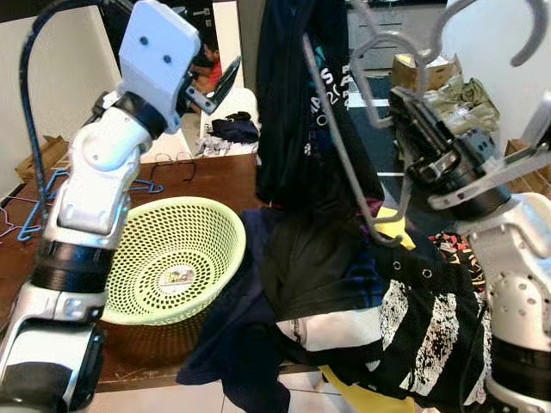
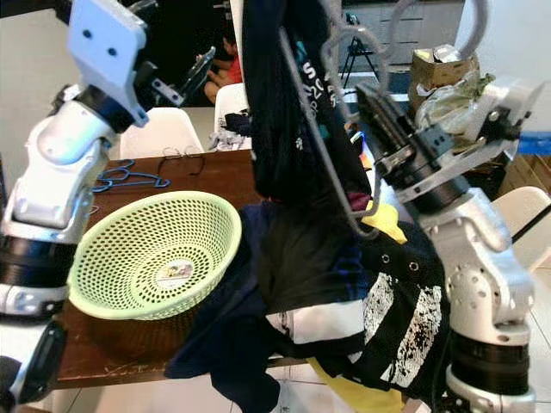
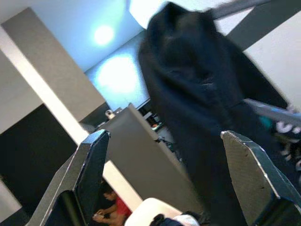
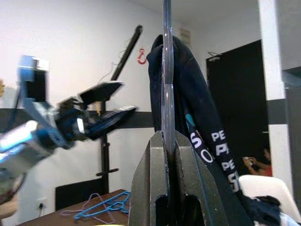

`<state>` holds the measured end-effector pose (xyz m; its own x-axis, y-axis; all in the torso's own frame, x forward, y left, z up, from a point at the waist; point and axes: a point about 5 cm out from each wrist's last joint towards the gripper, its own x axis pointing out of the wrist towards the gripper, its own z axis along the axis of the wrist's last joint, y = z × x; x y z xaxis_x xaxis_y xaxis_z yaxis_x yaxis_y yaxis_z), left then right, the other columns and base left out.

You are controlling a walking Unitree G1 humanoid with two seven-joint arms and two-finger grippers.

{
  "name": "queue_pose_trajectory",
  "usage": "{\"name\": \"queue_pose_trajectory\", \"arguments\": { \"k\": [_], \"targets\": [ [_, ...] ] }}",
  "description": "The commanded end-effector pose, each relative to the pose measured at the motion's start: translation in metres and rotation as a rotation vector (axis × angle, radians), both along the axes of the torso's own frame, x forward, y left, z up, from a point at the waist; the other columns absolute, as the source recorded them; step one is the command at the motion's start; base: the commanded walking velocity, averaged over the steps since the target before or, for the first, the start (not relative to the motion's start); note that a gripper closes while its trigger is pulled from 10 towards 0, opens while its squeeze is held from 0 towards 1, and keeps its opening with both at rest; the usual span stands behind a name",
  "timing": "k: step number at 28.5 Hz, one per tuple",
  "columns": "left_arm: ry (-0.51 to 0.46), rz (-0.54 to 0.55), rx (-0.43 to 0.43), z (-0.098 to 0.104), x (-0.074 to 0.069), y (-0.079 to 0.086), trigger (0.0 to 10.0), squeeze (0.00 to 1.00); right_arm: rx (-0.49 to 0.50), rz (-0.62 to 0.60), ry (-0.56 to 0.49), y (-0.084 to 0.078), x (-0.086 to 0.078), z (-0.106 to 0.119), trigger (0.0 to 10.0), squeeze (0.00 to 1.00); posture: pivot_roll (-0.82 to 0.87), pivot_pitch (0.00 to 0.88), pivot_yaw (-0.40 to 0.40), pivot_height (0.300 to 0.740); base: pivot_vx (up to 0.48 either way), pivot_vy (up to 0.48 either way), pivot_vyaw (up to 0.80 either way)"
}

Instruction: Hang hanger

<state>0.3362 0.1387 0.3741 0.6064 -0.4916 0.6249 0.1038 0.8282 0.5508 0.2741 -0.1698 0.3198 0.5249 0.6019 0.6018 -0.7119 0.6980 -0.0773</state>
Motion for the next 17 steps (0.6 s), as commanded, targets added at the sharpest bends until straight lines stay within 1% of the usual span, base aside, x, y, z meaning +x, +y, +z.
{"name": "queue_pose_trajectory", "arguments": {
  "k": [1, 4, 5, 6, 8, 10, 11, 12, 13, 14, 17],
  "targets": [
    [-0.004, -0.001, 0.027, 0.000, 0.002, -0.004, 10.0, 0.00, 0.007, 0.038, -0.032, 0.005, -0.006, 0.006, 10.0, 0.00, -0.04, 0.000, 0.035, 0.740, 0.000, 0.000, 0.00],
    [0.005, -0.011, 0.030, -0.002, 0.005, -0.005, 10.0, 0.00, 0.008, 0.045, -0.034, 0.006, -0.007, 0.006, 10.0, 0.00, -0.04, 0.000, 0.035, 0.740, 0.000, 0.000, 0.00],
    [0.023, -0.032, 0.031, -0.005, 0.007, -0.008, 10.0, 0.00, 0.008, 0.053, -0.035, 0.007, -0.008, 0.007, 10.0, 0.00, -0.04, 0.000, 0.035, 0.740, 0.000, 0.000, 0.00],
    [0.023, -0.032, 0.031, -0.005, 0.007, -0.008, 10.0, 0.00, 0.008, 0.053, -0.035, 0.007, -0.008, 0.007, 10.0, 0.00, -0.04, 0.000, 0.035, 0.740, 0.000, 0.000, 0.00],
    [0.045, -0.054, 0.031, -0.012, 0.011, -0.013, 10.0, 0.00, 0.007, 0.063, -0.033, 0.008, -0.009, 0.007, 10.0, 0.00, -0.04, 0.000, 0.035, 0.740, 0.000, 0.000, 0.00],
    [0.045, -0.054, 0.031, -0.012, 0.011, -0.013, 10.0, 0.00, 0.007, 0.063, -0.033, 0.008, -0.009, 0.007, 10.0, 0.00, -0.04, 0.000, 0.035, 0.740, 0.000, 0.000, 0.00],
    [0.057, -0.059, 0.027, -0.015, 0.013, -0.015, 3.6, 0.00, 0.008, 0.066, -0.033, 0.008, -0.009, 0.007, 10.0, 0.00, -0.04, 0.000, 0.038, 0.740, 0.000, 0.000, 0.00],
    [0.061, -0.058, 0.025, -0.017, 0.015, -0.015, 2.0, 0.00, 0.008, 0.067, -0.032, 0.008, -0.010, 0.008, 10.0, 0.00, -0.05, 0.000, 0.039, 0.740, 0.000, 0.000, 0.00],
    [0.061, -0.058, 0.025, -0.017, 0.015, -0.015, 2.0, 0.00, 0.008, 0.067, -0.032, 0.008, -0.010, 0.008, 10.0, 0.00, -0.05, 0.000, 0.039, 0.740, 0.000, 0.000, 0.00],
    [0.067, -0.060, 0.025, -0.019, 0.017, -0.016, 0.0, 0.00, 0.009, 0.068, -0.032, 0.008, -0.010, 0.008, 10.0, 0.00, -0.05, 0.000, 0.040, 0.740, 0.000, 0.000, 0.00],
    [0.072, -0.061, 0.025, -0.020, 0.019, -0.016, 0.0, 0.00, 0.010, 0.066, -0.033, 0.007, -0.011, 0.009, 10.0, 0.00, -0.05, 0.000, 0.040, 0.740, 0.000, 0.000, 0.00]
  ]
}}
